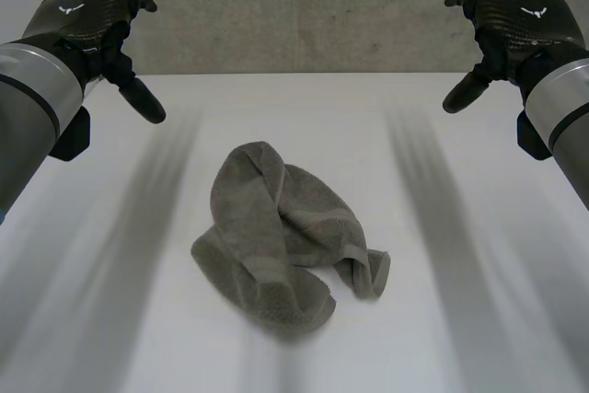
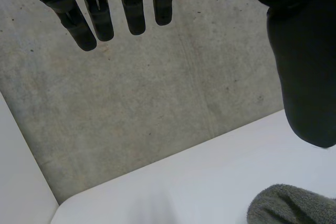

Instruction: Fold the towel.

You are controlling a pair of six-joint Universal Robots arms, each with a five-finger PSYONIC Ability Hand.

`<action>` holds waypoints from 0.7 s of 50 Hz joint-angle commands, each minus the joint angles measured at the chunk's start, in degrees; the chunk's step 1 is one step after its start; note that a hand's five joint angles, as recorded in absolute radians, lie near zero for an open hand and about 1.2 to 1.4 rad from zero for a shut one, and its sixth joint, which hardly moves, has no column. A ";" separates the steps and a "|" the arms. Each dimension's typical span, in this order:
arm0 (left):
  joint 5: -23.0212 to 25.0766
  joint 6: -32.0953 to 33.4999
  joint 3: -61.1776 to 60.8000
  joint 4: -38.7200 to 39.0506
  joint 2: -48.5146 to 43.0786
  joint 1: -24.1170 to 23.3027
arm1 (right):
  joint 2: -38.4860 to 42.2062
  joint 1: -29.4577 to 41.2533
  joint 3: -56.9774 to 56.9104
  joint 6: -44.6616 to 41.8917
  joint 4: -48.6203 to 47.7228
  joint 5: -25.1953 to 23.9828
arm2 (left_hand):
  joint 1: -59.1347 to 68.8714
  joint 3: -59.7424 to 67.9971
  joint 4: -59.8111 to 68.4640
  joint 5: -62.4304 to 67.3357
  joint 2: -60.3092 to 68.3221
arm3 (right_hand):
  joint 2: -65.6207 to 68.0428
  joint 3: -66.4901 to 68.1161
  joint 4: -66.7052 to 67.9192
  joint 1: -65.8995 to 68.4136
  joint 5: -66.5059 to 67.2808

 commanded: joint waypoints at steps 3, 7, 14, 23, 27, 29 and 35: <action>0.28 -0.69 -0.35 -0.40 0.20 0.05 | 0.24 0.01 -0.40 -1.60 0.27 -0.30 | -4.43 -3.40 -4.54 -11.98 -4.17 | -4.19 -3.90 -4.59 -3.43 -3.42; 0.63 -0.69 -1.14 -0.40 0.29 -0.66 | 0.33 0.79 -0.40 -4.13 0.53 -2.22 | -3.92 -2.90 -4.03 -11.48 -3.66 | -4.19 -3.90 -4.59 -3.43 -3.42; 5.81 -6.57 -9.12 -1.28 1.35 -7.59 | 0.42 1.24 2.86 -18.74 1.85 -9.09 | -5.43 -4.41 -5.54 -12.99 -5.17 | -4.19 -3.90 -4.59 -3.43 -3.42; 5.64 -13.18 -16.09 4.08 -2.08 -7.42 | 2.87 11.59 9.00 -29.72 2.56 -18.05 | -5.44 -4.41 -5.55 -12.99 -5.17 | -4.19 -3.90 -4.59 -3.43 -3.42; 5.64 -16.24 -15.91 5.14 -8.21 -6.20 | 5.60 13.10 11.47 -32.98 2.29 -18.41 | -5.44 -4.41 -5.55 -12.99 -5.17 | -4.19 -3.90 -4.59 -3.43 -3.42; 5.64 -17.12 -15.82 5.14 -10.23 -5.67 | 7.96 13.63 13.22 -36.48 2.03 -18.32 | -5.27 -4.24 -5.38 -12.82 -5.01 | -4.19 -3.90 -4.59 -3.43 -3.42; 5.73 -18.10 -15.30 6.10 -16.83 -5.23 | 15.16 18.19 13.32 -37.99 -0.07 -17.10 | -5.27 -4.24 -5.38 -12.82 -5.01 | -4.19 -3.90 -4.59 -3.43 -3.42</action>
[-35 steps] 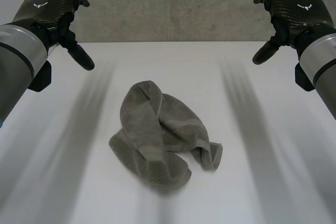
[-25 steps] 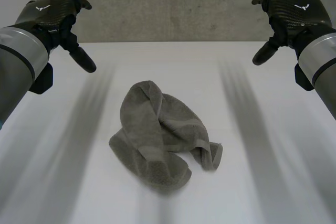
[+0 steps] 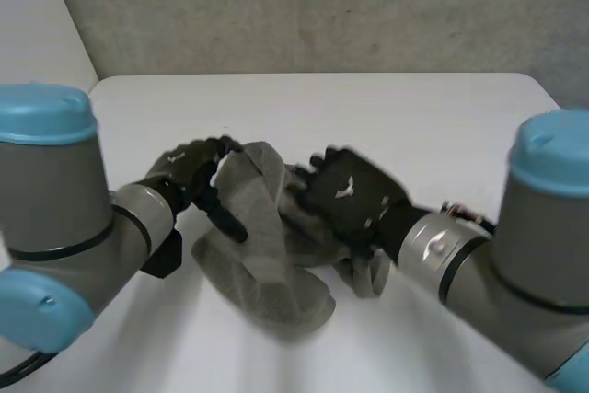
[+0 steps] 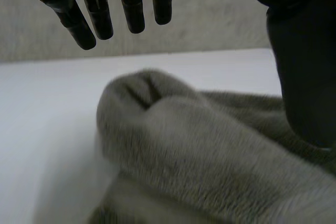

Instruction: Fold the towel.

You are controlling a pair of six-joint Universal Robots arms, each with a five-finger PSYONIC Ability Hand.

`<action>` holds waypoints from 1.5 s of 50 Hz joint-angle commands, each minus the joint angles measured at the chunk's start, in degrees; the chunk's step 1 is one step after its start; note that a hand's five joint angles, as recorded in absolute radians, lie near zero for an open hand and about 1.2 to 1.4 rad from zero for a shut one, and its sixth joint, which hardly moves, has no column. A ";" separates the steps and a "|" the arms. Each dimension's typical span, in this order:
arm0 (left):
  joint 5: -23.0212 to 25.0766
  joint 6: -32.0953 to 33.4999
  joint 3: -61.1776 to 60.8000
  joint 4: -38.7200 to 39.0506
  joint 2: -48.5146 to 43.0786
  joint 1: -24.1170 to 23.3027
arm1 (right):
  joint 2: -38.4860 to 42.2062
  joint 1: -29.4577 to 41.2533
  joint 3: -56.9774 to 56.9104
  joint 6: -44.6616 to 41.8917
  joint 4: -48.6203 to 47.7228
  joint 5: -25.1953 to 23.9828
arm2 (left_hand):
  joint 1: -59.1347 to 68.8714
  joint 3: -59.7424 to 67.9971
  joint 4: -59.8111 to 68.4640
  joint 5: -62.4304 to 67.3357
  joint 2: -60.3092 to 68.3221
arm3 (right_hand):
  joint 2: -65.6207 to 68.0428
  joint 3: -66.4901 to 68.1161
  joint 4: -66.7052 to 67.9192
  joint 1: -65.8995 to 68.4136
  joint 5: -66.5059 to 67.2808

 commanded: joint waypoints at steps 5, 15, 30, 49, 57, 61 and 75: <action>-1.65 -1.07 1.49 2.97 -11.58 0.72 | 12.17 4.67 -0.32 -2.53 -6.46 7.73 | -4.68 -3.44 -4.65 -12.15 -4.25 | 4.09 4.38 3.69 4.86 4.86; -6.49 -0.28 3.95 5.79 -16.16 0.37 | 13.06 4.50 -0.50 -1.91 -16.22 17.23 | -2.99 -1.76 -2.97 -10.47 -2.57 | 64.53 64.81 64.13 65.30 65.30; -9.30 -0.19 7.55 5.96 -16.78 -0.59 | 12.53 -2.09 -2.16 2.13 -20.29 29.55 | 3.06 4.30 3.08 -4.41 3.49 | 65.81 66.09 65.41 66.58 66.58; -8.69 6.40 9.84 9.57 -17.83 -0.95 | 12.35 -8.51 -8.40 8.27 -10.71 24.02 | 64.44 65.67 64.46 56.96 64.86 | 65.81 66.09 65.41 66.58 66.58; -8.77 10.09 13.35 9.48 -17.13 -1.12 | 10.51 -9.39 -11.13 14.96 -10.09 21.20 | 64.44 65.67 64.46 56.96 64.86 | 65.81 66.09 65.41 66.58 66.58; -8.69 9.48 14.50 7.91 -16.96 -1.21 | 10.68 -9.83 -10.96 15.14 -9.12 20.41 | 41.31 42.55 41.33 33.84 41.74 | 65.81 66.09 65.41 66.58 66.58; -7.55 5.96 15.46 0.96 -20.37 -1.65 | 11.12 -10.18 -10.25 14.79 -8.94 20.23 | -1.98 -0.75 -1.96 -9.46 -1.56 | 65.81 66.09 65.41 66.58 66.58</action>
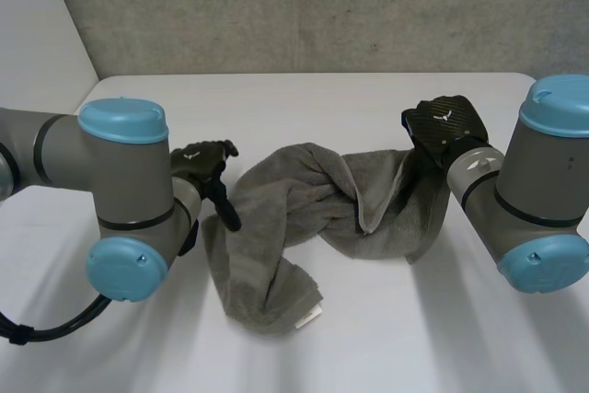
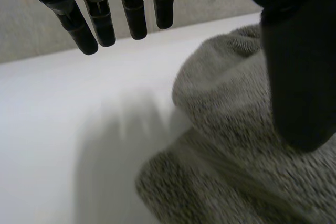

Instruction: Fold the towel.

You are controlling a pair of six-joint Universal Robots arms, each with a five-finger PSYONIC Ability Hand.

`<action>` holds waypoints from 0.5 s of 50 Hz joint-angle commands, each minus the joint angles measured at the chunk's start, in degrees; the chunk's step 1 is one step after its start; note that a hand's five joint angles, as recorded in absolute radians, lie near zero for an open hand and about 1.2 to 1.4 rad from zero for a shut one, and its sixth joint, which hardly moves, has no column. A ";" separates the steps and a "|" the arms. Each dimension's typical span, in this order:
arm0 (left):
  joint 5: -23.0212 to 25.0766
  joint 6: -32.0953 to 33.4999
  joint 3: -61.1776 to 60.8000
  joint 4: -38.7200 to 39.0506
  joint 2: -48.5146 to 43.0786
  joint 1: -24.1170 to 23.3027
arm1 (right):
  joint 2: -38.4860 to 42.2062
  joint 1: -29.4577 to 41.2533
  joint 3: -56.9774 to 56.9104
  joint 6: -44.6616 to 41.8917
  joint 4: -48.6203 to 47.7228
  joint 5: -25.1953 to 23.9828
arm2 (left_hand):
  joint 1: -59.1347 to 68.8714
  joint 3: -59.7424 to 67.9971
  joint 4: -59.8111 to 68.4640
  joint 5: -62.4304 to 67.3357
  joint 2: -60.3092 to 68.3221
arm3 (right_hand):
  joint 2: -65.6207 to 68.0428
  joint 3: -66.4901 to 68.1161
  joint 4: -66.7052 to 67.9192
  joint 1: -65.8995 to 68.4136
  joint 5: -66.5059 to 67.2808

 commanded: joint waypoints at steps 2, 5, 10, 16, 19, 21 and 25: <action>1.38 -1.67 1.74 -1.12 -3.66 -0.24 | 0.49 0.22 0.32 -0.30 0.02 0.07 | -5.03 -4.21 -5.00 -13.16 -4.75 | 4.00 4.41 3.26 3.64 3.08; 2.26 -1.67 3.23 -1.30 -5.33 -0.94 | 0.93 0.57 0.32 -0.39 0.02 0.07 | -5.03 -4.21 -5.00 -13.16 -4.75 | 4.00 4.41 3.26 3.64 3.08; 2.62 -1.49 6.13 -1.30 -8.06 -1.56 | 0.84 0.49 0.23 -0.39 0.02 0.07 | -2.86 -2.04 -2.83 -10.99 -2.58 | 4.00 4.41 3.26 3.64 3.08; 2.62 -0.70 11.22 -2.26 -11.14 -1.56 | 0.67 0.31 -0.56 -0.04 -0.07 -0.11 | 44.76 45.59 44.79 36.63 45.04 | 4.00 4.41 3.26 3.64 3.08; 2.44 -0.18 15.77 -1.83 -10.53 -1.03 | 0.32 -0.13 -1.70 0.93 -1.47 -0.81 | 61.36 62.19 61.40 53.24 61.64 | 4.00 4.41 3.26 3.64 3.08; 2.18 0.96 19.20 -2.00 -9.83 -0.60 | -0.47 -0.48 -5.11 5.21 -6.45 -2.48 | 61.39 62.22 61.42 53.26 61.67 | 4.00 4.41 3.26 3.64 3.08; 2.09 3.95 26.86 -1.21 -4.31 1.42 | -2.85 -3.20 -6.54 13.68 -12.19 -3.19 | 61.39 62.22 61.42 53.26 61.67 | 4.00 4.41 3.26 3.64 3.08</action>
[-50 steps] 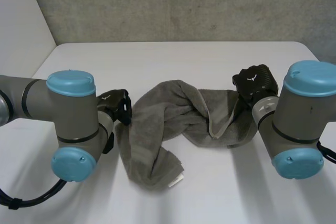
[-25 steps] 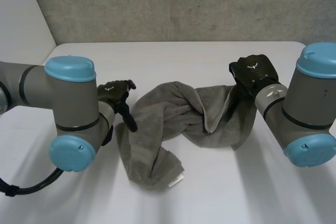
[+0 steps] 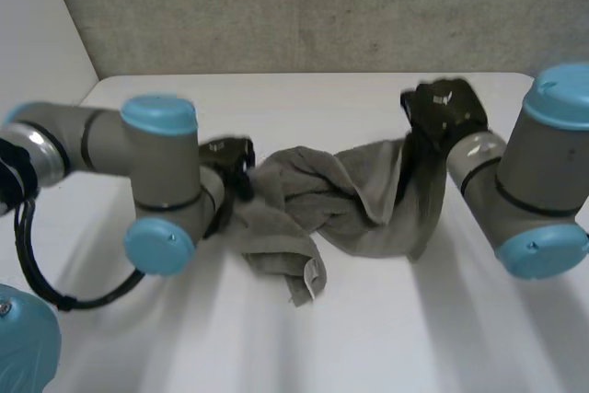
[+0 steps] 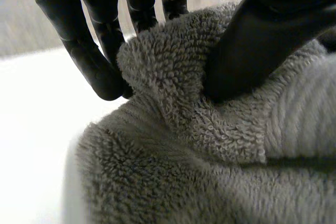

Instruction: Fold the towel.

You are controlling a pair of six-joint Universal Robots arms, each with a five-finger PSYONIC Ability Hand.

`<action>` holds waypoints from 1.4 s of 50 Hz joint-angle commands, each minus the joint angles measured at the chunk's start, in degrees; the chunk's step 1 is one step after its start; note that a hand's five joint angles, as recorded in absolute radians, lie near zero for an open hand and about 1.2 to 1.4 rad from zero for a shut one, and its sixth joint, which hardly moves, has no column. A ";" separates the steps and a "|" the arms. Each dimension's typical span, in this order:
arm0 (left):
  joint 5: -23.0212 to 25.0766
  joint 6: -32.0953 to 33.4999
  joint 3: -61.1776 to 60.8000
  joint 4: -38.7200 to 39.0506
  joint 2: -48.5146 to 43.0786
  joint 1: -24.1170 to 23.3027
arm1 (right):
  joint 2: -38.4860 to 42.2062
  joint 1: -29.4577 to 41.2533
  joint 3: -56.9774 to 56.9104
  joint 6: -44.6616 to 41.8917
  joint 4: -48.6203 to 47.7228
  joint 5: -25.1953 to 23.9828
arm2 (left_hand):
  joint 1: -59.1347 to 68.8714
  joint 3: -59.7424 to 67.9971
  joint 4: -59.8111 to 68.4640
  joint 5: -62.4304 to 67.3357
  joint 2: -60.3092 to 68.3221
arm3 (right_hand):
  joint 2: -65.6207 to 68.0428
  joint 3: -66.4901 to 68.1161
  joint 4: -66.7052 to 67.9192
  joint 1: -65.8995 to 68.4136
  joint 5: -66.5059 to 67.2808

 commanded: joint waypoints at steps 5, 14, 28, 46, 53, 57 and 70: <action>-0.43 4.53 13.75 3.30 12.31 4.43 | -7.24 -8.46 -5.28 32.94 -14.43 -5.17 | 2.76 -7.72 -6.66 -11.18 -1.25 | 3.99 4.41 3.00 3.55 3.08; 4.65 7.95 4.11 6.03 18.57 3.91 | -3.57 -11.01 -10.02 31.59 7.77 -18.19 | 2.76 -7.72 -6.66 -11.18 -1.25 | 3.99 4.41 3.00 3.55 3.08; 17.59 28.26 -27.38 9.37 20.33 -0.14 | 8.48 -16.54 -11.61 6.02 26.71 -17.85 | 2.76 -7.72 -6.66 -11.18 -1.25 | -4.98 -4.56 -5.97 -5.42 -5.89; 15.83 35.56 -34.59 14.12 29.11 -2.78 | 1.92 -17.16 -3.63 4.59 23.21 -18.28 | -49.83 -60.31 -59.25 -63.77 -53.84 | -64.58 -64.16 -65.57 -65.02 -65.49; 12.40 33.71 -34.32 14.12 32.81 -1.98 | -8.30 -16.46 5.62 4.42 17.48 -16.35 | -65.51 -76.00 -74.93 -79.45 -69.52 | -64.58 -64.16 -65.57 -65.02 -65.49; 10.12 31.96 -32.83 13.94 32.90 -0.32 | -14.25 -15.41 13.06 4.77 11.70 -12.59 | -66.18 -76.67 -75.60 -80.12 -70.19 | -63.58 -63.16 -64.56 -64.02 -64.48; 6.95 24.58 -27.12 10.09 27.02 4.61 | -14.11 -4.25 25.92 11.35 2.64 -7.12 | -64.00 -74.49 -73.42 -77.94 -68.02 | -62.23 -61.81 -63.22 -62.67 -63.14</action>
